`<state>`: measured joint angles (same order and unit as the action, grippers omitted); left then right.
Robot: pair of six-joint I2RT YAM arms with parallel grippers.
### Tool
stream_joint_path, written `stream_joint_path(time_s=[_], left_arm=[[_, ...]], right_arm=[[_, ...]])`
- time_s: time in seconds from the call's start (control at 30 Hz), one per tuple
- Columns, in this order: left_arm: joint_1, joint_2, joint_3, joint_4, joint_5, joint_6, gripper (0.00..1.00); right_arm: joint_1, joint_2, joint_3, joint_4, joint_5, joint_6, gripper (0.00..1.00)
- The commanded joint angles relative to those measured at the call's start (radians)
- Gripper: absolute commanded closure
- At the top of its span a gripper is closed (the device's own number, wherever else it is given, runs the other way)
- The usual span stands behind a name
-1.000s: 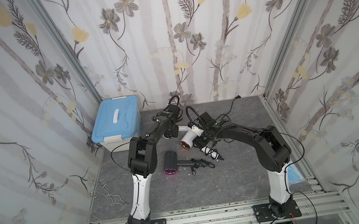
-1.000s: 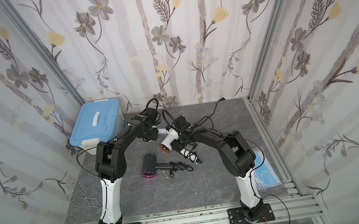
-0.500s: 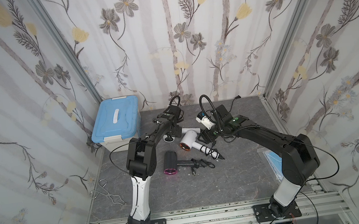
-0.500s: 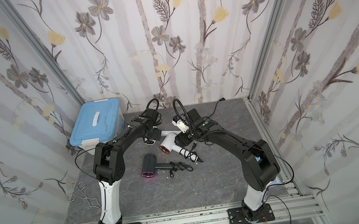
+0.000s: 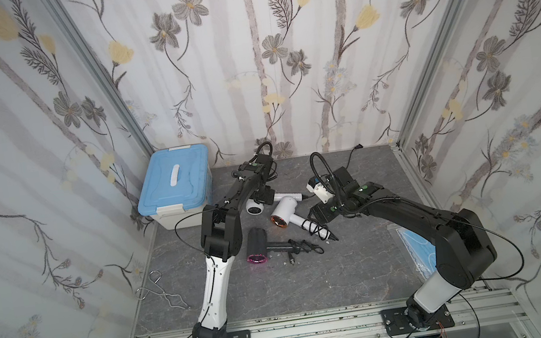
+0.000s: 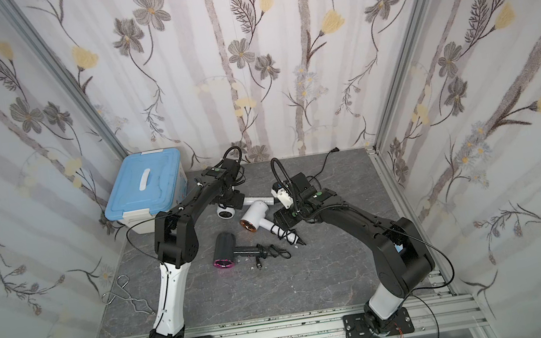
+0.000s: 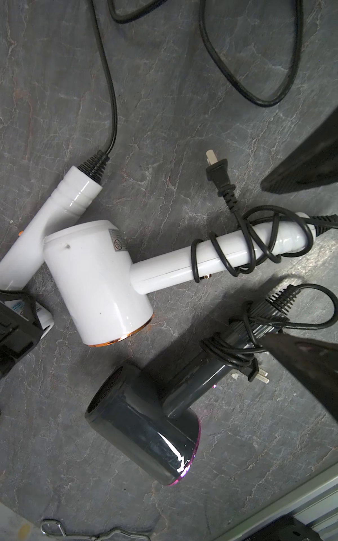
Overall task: Wrap the cord around the hair dryer
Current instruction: Pick up the hair dryer from the center of the board.
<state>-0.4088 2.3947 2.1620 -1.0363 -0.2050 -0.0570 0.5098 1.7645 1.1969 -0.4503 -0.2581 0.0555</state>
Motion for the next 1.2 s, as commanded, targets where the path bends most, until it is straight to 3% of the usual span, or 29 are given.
stream_joint_path(time_s=[0.0, 0.1, 0.33, 0.63, 0.77, 0.87, 1.0, 1.17], left_arm=[[0.021, 0.03, 0.02, -0.04, 0.048, -0.018, 0.0], [0.027, 0.061, 0.019, -0.033, 0.045, -0.013, 0.02], [0.037, 0.11, 0.032, -0.01, 0.074, -0.041, 0.24], [0.049, 0.115, 0.041, -0.006, 0.057, -0.067, 0.63], [0.051, 0.067, 0.049, -0.001, 0.031, -0.081, 0.87], [0.051, 0.023, 0.057, 0.011, 0.013, -0.083, 1.0], [0.05, -0.034, 0.059, 0.024, 0.001, -0.082, 1.0], [0.039, -0.085, 0.066, 0.025, -0.001, -0.075, 1.0]], right_arm=[[-0.006, -0.015, -0.006, 0.033, 0.024, 0.014, 0.23], [-0.017, -0.027, -0.019, 0.039, 0.039, 0.03, 0.23], [-0.042, -0.06, -0.023, 0.037, 0.067, 0.037, 0.23], [-0.092, -0.113, -0.048, 0.036, 0.101, 0.051, 0.22], [-0.166, -0.143, -0.048, 0.063, 0.123, 0.099, 0.14], [-0.231, -0.159, -0.06, 0.141, 0.105, 0.146, 0.17], [-0.301, -0.092, -0.006, 0.157, 0.177, 0.215, 0.29], [-0.334, 0.079, 0.144, 0.087, 0.25, 0.179, 0.33]])
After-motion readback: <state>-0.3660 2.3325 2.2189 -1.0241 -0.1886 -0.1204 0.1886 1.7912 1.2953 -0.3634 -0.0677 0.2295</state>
